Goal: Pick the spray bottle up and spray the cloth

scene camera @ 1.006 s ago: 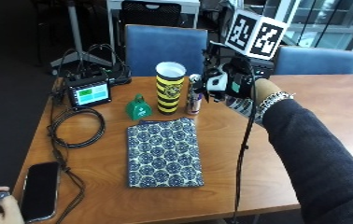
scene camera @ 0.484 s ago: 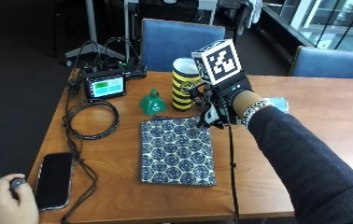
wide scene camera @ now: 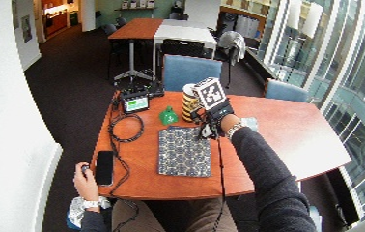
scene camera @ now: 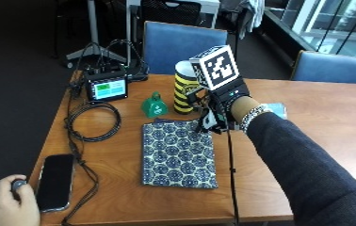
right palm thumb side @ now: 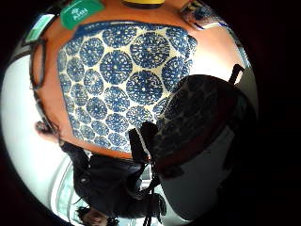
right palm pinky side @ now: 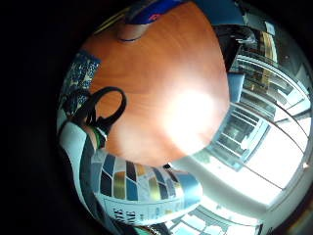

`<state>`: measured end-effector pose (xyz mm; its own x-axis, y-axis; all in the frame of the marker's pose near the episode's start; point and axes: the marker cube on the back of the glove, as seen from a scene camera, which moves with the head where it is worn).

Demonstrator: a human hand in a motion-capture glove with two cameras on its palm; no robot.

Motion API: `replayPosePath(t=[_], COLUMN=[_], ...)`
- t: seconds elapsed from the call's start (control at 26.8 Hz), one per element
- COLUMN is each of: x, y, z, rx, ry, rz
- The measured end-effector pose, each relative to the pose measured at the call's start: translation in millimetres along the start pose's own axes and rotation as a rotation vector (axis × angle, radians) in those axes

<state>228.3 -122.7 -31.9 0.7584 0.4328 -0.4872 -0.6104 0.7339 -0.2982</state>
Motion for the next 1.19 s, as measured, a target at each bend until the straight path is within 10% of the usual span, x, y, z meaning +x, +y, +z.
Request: replayPosePath(t=[0.82, 1.19], x=[-69, -151], y=[96, 59], z=[-91, -59], rx=[0.706, 1.016], ry=[-1.136, -1.655], rz=[-0.425, -0.33])
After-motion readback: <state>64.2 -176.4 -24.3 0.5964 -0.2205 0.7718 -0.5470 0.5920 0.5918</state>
